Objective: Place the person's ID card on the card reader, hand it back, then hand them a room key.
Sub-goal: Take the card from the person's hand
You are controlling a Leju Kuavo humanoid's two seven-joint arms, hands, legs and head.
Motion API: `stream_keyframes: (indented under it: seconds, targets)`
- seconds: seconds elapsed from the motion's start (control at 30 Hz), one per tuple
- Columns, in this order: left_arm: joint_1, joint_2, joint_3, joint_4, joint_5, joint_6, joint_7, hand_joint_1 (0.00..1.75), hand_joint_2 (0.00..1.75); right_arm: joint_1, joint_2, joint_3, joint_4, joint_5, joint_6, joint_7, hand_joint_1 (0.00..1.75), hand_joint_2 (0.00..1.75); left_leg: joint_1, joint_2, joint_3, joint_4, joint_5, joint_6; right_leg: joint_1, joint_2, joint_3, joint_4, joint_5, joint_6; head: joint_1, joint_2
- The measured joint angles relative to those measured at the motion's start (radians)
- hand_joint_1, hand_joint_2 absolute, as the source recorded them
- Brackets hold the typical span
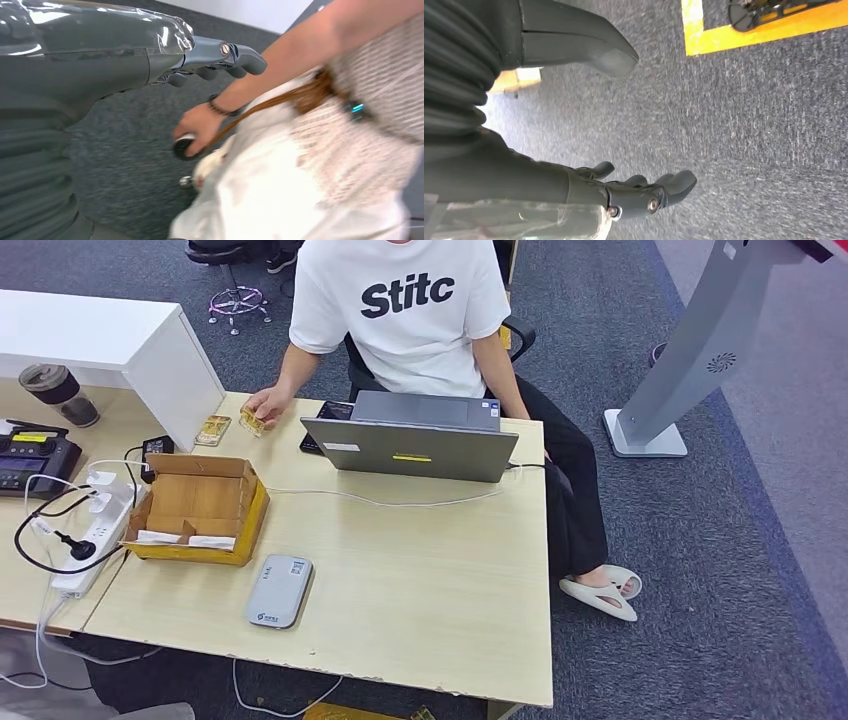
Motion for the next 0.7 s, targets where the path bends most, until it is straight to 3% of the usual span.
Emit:
stream_keyframes:
  seconds: [0.37,0.7]
  targets:
    - [0.094,-0.005,-0.145,-0.288,0.109,0.018,-0.045,0.00,1.75,0.000,0.001,-0.057,0.004,0.043,-0.008,-0.002,0.00,1.75,0.001,-0.001,0.000,0.000,0.000,0.000,0.000,-0.001,0.000,0.000,0.000,0.000,0.000,0.000]
    - [0.175,-0.006,-0.276,-0.583,0.063,-0.092,-0.055,0.00,1.75,-0.016,0.001,-0.111,0.009,0.045,-0.006,0.003,0.00,1.75,0.001,-0.001,0.000,0.000,0.000,0.000,0.000,-0.001,0.001,0.000,-0.001,0.000,0.000,0.000]
